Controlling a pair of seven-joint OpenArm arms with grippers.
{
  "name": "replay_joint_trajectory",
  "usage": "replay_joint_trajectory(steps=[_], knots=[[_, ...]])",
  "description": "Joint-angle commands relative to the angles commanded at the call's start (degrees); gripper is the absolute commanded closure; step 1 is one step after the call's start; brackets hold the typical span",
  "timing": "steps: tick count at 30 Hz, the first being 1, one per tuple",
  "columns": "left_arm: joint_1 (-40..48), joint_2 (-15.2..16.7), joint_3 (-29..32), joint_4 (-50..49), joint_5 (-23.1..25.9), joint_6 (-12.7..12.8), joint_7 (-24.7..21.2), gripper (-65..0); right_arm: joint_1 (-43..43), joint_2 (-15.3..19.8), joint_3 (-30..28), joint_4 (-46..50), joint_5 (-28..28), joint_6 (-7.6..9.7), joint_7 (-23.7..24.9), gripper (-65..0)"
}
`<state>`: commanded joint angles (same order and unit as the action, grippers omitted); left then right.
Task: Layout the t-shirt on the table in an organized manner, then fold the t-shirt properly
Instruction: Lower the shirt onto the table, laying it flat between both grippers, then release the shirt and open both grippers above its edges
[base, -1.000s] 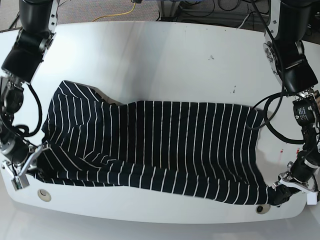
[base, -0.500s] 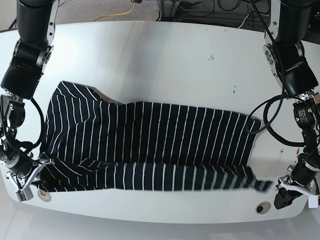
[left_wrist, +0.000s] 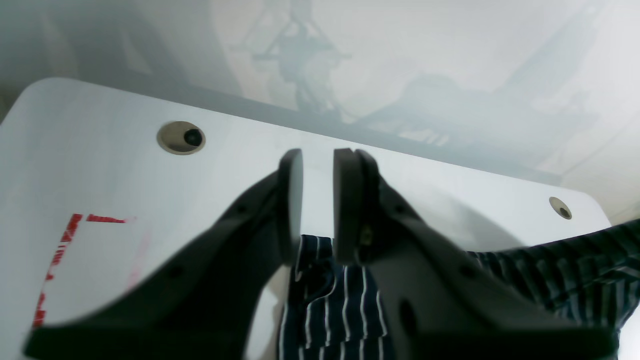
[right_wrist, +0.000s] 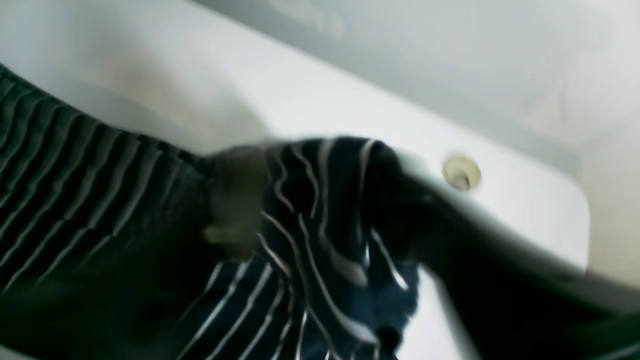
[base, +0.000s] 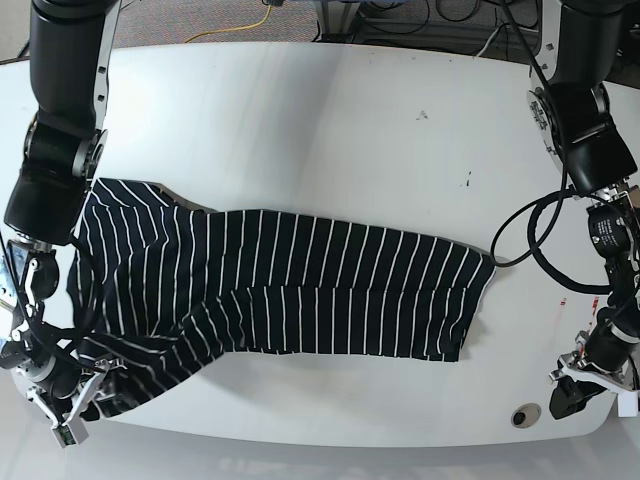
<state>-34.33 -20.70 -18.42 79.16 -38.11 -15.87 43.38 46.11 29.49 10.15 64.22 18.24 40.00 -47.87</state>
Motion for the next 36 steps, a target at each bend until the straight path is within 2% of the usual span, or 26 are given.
replay_joint_trajectory(steps=[1,5,7,8,11,13,16,20,27,30,36], knots=[[0.09,-0.26,0.0,0.0,-0.09,0.0,0.09,-22.6,-0.7,0.09,0.0,0.79,0.0,0.0,-0.09,-65.0],[0.44,-1.32,0.0,0.44,-0.09,0.0,0.53,-42.9,-4.22,1.23,0.0,5.8,-0.44,0.0,-2.29,-65.0],[0.97,-1.85,0.0,0.53,-0.18,0.0,2.29,-51.5,-6.51,2.64,0.18,9.85,0.09,0.0,-4.31,-65.0],[1.41,-1.85,-0.09,0.53,-0.18,0.0,3.25,-52.9,-7.82,3.08,0.44,11.6,0.09,0.0,-5.36,-65.0],[2.46,-2.37,-0.44,1.58,-0.09,0.0,5.98,-53.3,-13.27,3.78,3.96,17.76,0.0,0.0,-9.41,-65.0],[4.48,-3.34,-0.88,3.25,-0.18,0.0,7.65,-53.3,-18.29,3.52,8.62,22.95,0.0,0.0,-11.78,-65.0],[8.44,-3.69,-0.97,5.89,-0.18,0.0,7.91,-53.3,-25.67,2.99,13.45,29.63,0.09,0.0,-12.92,-65.0],[13.8,-3.69,-1.05,8.97,-0.18,0.0,7.91,-53.3,-32.97,0.0,18.46,34.9,-0.09,0.0,-14.07,-65.0],[20.84,-3.52,-1.05,12.13,-0.18,0.0,7.91,-53.3,-40.97,-5.01,26.64,34.81,0.09,0.0,-15.03,-65.0],[22.42,-3.34,-1.05,12.31,-0.26,0.0,7.91,-53.3,-43.08,-6.77,28.04,33.67,0.88,0.0,-15.03,-65.0],[23.3,-1.76,-1.05,12.31,-0.26,0.0,7.91,-53.3,-43.78,-6.68,28.57,29.01,6.42,0.0,-15.03,-65.0]])
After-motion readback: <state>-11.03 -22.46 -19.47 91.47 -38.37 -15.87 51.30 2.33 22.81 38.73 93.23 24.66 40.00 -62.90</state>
